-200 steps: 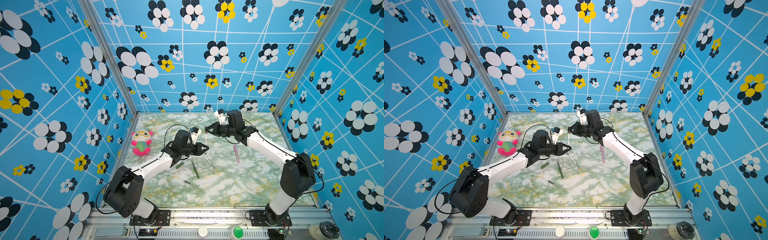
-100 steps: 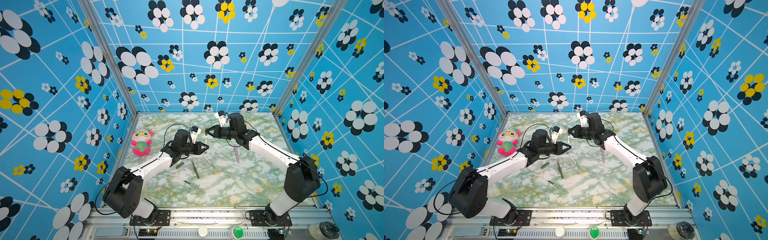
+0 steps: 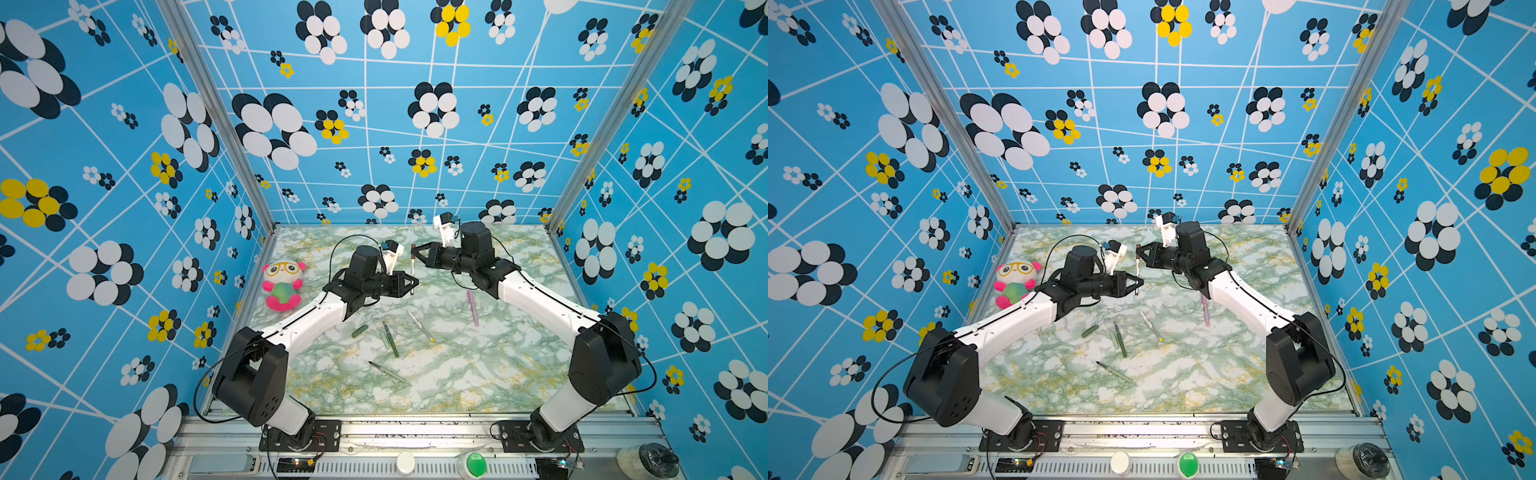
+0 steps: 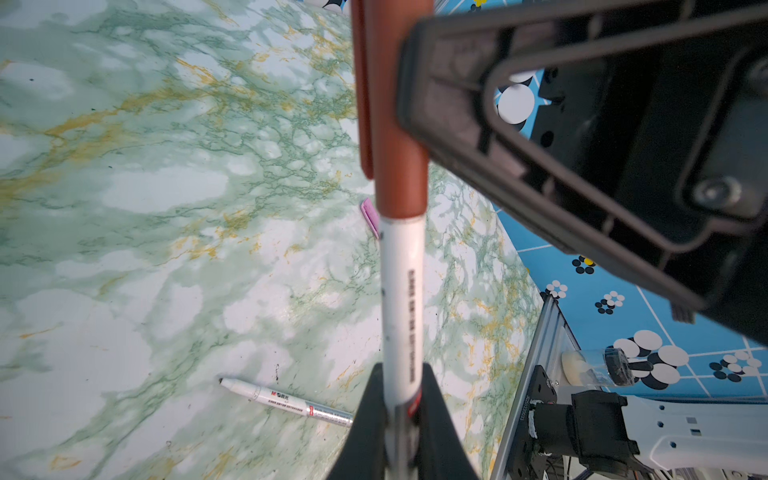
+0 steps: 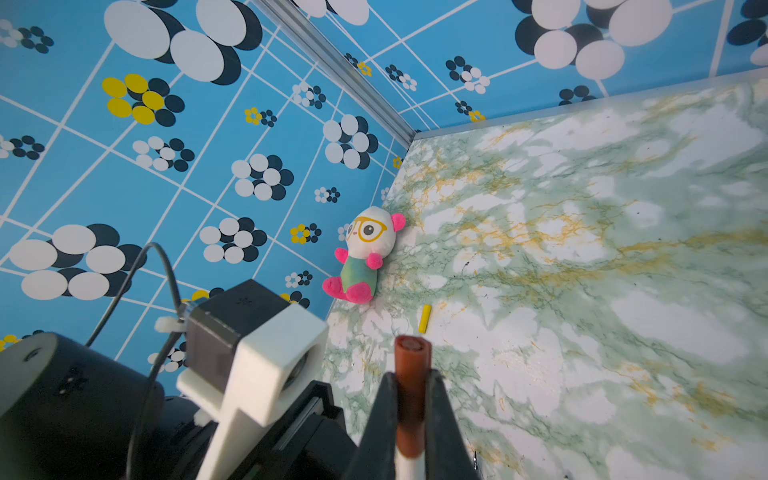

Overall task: Insert the pens into the pen caps
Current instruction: 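Press the red cap down onto the marker while the left gripper holds it, then open the right gripper and draw it back while the left lifts the marker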

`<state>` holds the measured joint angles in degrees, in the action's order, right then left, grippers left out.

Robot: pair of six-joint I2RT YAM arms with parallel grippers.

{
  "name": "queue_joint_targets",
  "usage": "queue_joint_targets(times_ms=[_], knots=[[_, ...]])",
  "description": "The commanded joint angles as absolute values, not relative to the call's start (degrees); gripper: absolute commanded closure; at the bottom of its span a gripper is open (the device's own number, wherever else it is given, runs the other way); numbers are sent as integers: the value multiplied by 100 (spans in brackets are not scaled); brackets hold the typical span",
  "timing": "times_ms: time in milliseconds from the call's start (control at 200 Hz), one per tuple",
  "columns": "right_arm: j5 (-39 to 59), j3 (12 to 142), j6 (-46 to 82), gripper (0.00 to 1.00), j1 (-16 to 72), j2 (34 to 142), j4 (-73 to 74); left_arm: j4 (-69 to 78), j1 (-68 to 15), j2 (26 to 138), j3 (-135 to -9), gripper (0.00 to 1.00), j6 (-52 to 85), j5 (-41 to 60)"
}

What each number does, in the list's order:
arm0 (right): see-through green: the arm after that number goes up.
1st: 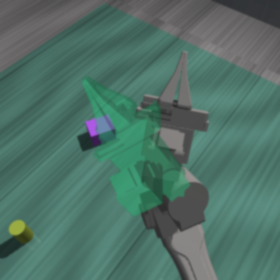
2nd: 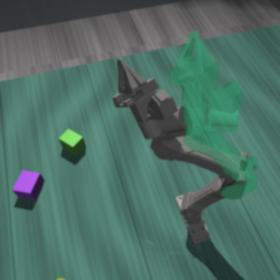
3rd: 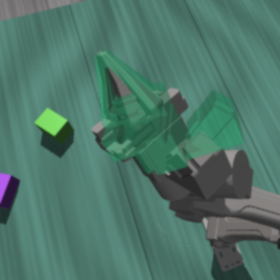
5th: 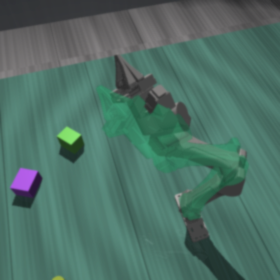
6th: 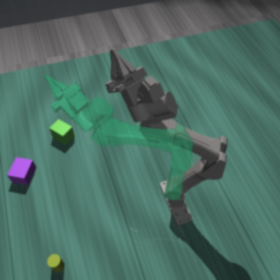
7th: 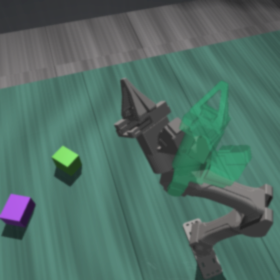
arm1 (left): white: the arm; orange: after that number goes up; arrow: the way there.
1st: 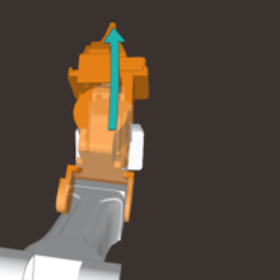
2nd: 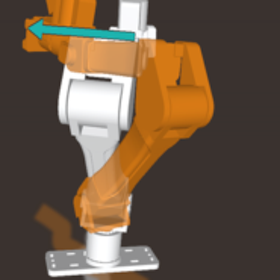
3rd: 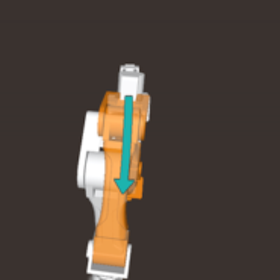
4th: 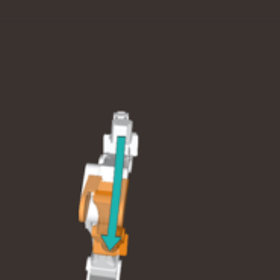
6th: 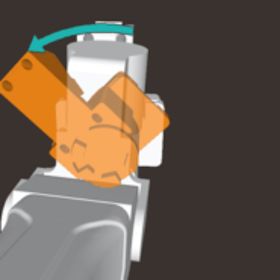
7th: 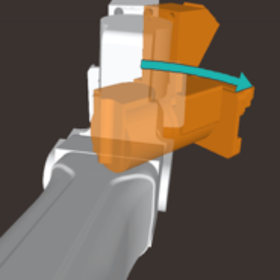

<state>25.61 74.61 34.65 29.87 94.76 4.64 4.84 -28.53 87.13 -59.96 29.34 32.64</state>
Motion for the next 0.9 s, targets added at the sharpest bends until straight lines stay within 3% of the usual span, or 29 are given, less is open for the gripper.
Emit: queue_joint_targets(times_ms=[0,895], knots=[[3226,7068,3349,100,3286,9620,-913,2663,-2504,8621,-6741,100,2812,2760],[3283,6097,3494,100,3726,9311,-991,2970,-2048,9272,-8267,100,2702,2860]])
